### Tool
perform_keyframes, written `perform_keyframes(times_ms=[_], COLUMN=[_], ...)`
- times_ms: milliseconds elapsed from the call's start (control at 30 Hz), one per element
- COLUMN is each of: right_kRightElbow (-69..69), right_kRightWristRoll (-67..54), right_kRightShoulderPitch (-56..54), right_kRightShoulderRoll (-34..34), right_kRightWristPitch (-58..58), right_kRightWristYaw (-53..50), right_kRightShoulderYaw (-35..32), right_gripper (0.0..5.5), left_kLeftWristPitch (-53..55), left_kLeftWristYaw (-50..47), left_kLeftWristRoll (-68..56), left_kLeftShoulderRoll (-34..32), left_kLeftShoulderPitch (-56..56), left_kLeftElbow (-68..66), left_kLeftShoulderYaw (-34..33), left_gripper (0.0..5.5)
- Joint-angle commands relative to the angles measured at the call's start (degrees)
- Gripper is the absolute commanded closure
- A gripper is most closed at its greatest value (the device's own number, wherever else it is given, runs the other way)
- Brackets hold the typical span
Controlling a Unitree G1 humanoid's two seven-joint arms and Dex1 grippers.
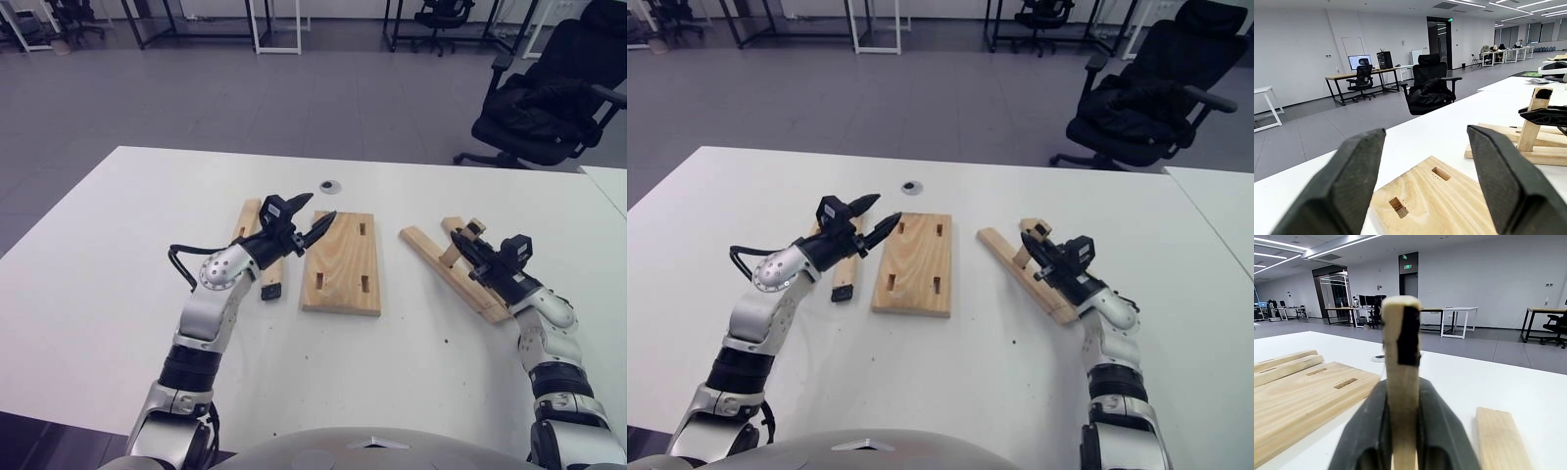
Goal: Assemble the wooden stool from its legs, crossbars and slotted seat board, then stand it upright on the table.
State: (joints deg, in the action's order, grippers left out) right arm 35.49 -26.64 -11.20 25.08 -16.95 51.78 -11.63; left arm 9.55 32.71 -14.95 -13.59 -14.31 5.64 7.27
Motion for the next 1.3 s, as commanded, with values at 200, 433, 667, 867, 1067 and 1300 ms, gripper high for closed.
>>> perform_keyframes(times_ms=[200, 433, 667, 867, 1067, 1300], right_kRightElbow=[4.38, -3.24, -14.72, -26.23, -27.09, -26.26], right_kRightWristRoll=[4.17, 2.1, 4.41, 8.36, 12.31, 14.48], right_kRightShoulderPitch=[2.73, -0.4, 3.13, 8.12, 8.08, 6.69], right_kRightShoulderRoll=[1.24, 1.53, 6.84, 14.66, 14.48, 15.05], right_kRightWristPitch=[7.04, 10.29, 25.0, 37.47, 43.12, 44.06], right_kRightWristYaw=[-0.93, -1.77, -3.62, -2.32, -7.03, -6.96], right_kRightShoulderYaw=[3.79, 2.24, 3.78, 7.34, 8.92, 10.5], right_gripper=[5.08, 4.1, 3.01, 1.92, 1.92, 2.64], left_kLeftWristPitch=[0.08, -1.16, -2.01, -1.72, -1.49, -1.28], left_kLeftWristYaw=[-0.68, -1.41, -1.97, -2.55, -3.19, -3.74], left_kLeftWristRoll=[1.47, 2.49, 3.03, 3.41, 4.27, 4.72], left_kLeftShoulderRoll=[-0.44, 0.3, 0.76, 0.63, 1.09, 1.15], left_kLeftShoulderPitch=[0.1, -0.25, 0.13, 1.49, 2.52, 2.68], left_kLeftElbow=[-0.17, -1.02, -0.88, 0.57, 1.37, 1.58], left_kLeftShoulderYaw=[0.51, 0.64, 0.4, 0.79, 1.45, 1.63], left_gripper=[2.45, 2.45, 2.45, 2.45, 2.45, 2.45])
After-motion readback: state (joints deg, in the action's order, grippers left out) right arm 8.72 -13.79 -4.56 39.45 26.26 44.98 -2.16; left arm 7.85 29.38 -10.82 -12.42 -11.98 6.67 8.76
